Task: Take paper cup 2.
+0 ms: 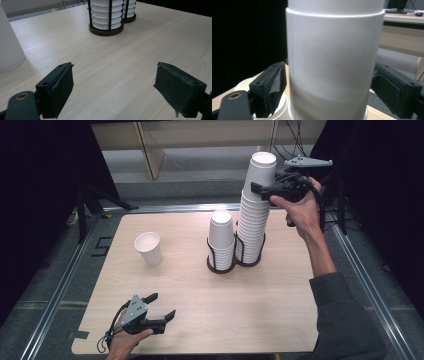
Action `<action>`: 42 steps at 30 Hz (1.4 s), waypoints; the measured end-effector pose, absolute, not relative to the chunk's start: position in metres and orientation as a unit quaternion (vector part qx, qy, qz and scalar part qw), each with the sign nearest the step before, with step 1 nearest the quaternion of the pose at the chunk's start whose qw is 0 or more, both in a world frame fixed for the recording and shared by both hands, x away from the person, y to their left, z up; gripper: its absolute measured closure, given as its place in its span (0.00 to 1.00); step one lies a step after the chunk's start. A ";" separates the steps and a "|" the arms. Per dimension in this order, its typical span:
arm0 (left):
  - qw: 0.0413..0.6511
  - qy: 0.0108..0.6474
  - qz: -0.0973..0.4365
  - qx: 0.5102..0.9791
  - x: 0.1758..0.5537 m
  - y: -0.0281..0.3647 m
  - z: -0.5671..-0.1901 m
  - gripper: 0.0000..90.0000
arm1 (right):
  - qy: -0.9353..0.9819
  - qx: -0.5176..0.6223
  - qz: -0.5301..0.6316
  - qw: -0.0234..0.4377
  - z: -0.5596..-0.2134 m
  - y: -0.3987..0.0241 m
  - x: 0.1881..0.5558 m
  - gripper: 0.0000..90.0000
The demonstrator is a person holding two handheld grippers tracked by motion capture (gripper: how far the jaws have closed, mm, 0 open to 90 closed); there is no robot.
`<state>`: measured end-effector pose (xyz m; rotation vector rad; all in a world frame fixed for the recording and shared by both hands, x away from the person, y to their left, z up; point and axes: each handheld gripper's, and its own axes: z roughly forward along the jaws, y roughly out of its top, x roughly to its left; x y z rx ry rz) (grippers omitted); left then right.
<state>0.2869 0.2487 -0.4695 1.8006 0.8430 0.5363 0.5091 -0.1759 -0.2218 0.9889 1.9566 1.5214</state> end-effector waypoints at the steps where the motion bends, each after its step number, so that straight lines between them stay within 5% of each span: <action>1: 0.515 0.350 0.223 0.750 0.287 0.249 -0.470 0.16 | 0.715 0.361 0.549 0.240 -0.222 -0.174 0.512 0.17; 15: 0.517 0.344 0.223 0.752 0.287 0.247 -0.470 0.16 | 0.708 0.371 0.553 0.234 -0.220 -0.167 0.520 0.18; 42: 0.511 0.342 0.219 0.758 0.286 0.247 -0.469 0.16 | 0.655 0.356 0.607 0.276 -0.141 -0.181 0.495 0.18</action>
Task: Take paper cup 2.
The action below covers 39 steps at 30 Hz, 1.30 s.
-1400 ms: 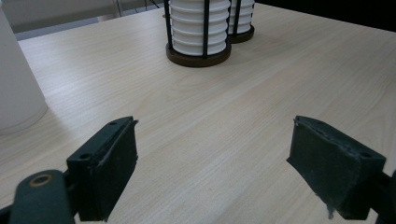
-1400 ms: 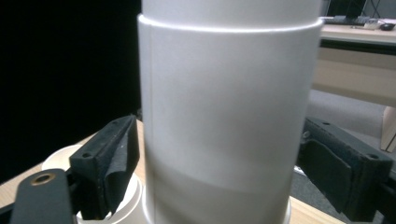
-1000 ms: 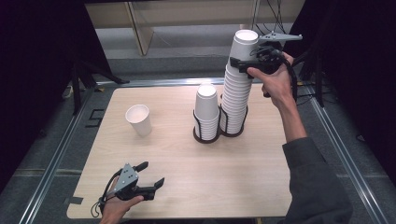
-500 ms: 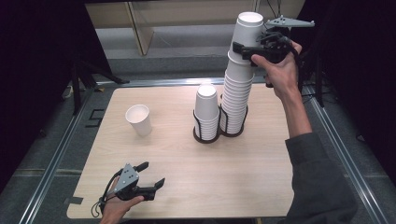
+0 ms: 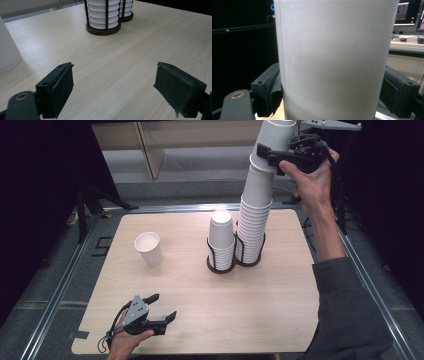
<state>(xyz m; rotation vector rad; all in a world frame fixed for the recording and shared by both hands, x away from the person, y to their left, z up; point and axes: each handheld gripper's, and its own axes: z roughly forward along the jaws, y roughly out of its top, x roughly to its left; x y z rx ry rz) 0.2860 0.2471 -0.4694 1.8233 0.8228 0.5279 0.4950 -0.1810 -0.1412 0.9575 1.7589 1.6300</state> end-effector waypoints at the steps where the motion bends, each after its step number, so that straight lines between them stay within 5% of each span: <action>1: 0.511 0.342 0.218 0.758 0.286 0.247 -0.469 0.16 | 0.654 0.357 0.607 0.278 -0.140 -0.184 0.493 0.18; 17: 0.515 0.351 0.216 0.751 0.289 0.245 -0.470 0.16 | 0.652 0.368 0.592 0.298 -0.165 -0.244 0.441 0.18; 27: 0.515 0.358 0.215 0.748 0.293 0.243 -0.470 0.16 | 0.662 0.381 0.582 0.279 -0.227 -0.257 0.409 0.18; 39: 0.528 0.361 0.217 0.738 0.304 0.238 -0.468 0.16 | 0.698 0.361 0.573 0.232 -0.304 -0.218 0.387 0.18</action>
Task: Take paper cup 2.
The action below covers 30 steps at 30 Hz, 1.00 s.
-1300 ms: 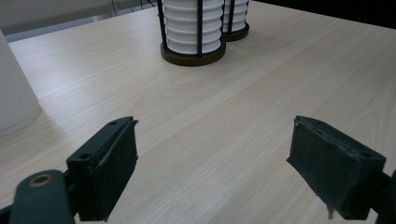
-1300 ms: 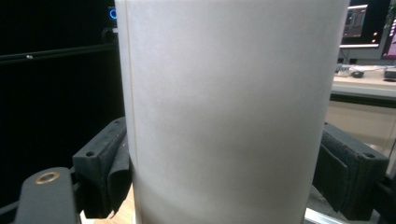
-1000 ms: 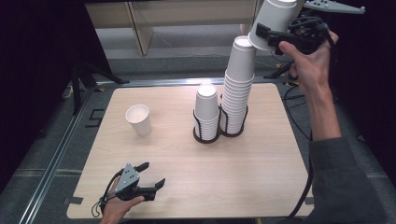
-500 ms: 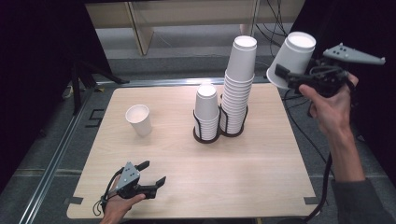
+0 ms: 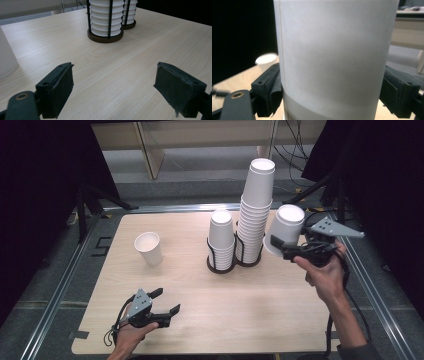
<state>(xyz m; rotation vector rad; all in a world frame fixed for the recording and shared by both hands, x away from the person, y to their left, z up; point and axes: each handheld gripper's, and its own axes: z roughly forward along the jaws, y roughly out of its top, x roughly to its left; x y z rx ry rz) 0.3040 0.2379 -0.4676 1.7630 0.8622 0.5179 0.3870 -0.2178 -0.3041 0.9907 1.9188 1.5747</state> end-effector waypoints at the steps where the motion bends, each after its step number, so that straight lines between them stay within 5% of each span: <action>1: 0.536 0.356 0.214 0.735 0.306 0.238 -0.468 0.16 | 0.702 0.351 0.572 0.238 -0.309 -0.214 0.386 0.18; 18: 0.549 0.340 0.216 0.732 0.312 0.234 -0.469 0.16 | 0.737 0.304 0.586 0.143 -0.375 -0.129 0.379 0.18; 30: 0.553 0.335 0.214 0.733 0.312 0.233 -0.471 0.16 | 0.756 0.285 0.576 0.126 -0.395 -0.099 0.373 0.18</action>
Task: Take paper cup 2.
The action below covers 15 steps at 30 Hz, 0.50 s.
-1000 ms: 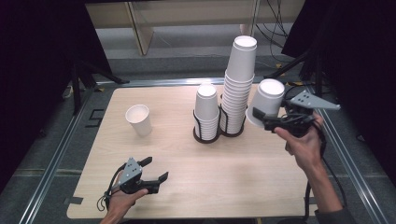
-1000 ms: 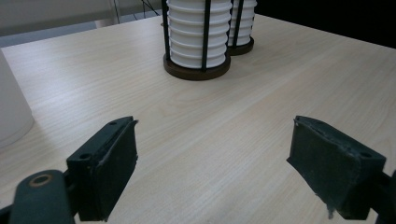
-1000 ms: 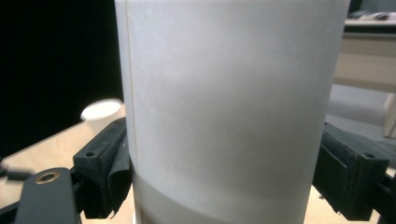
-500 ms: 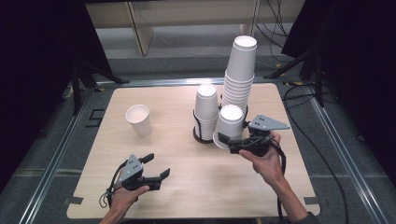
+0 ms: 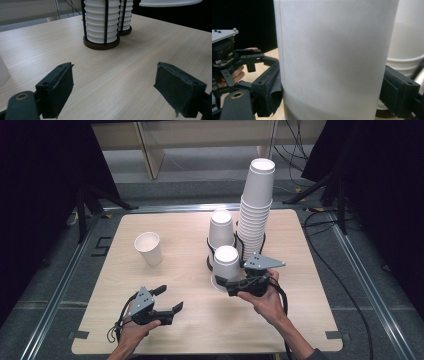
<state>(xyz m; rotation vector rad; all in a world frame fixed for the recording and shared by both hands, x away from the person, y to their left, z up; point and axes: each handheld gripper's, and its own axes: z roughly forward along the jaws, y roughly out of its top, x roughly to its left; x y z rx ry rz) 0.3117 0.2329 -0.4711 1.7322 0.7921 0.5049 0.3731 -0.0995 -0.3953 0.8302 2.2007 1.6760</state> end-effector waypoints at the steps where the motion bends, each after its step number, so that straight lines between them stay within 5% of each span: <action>1: 0.553 0.336 0.212 0.732 0.311 0.233 -0.471 0.16 | 0.758 0.284 0.575 0.119 -0.397 -0.096 0.373 0.18; 15: 0.559 0.330 0.208 0.732 0.311 0.233 -0.471 0.16 | 0.780 0.258 0.563 0.090 -0.415 -0.056 0.378 0.18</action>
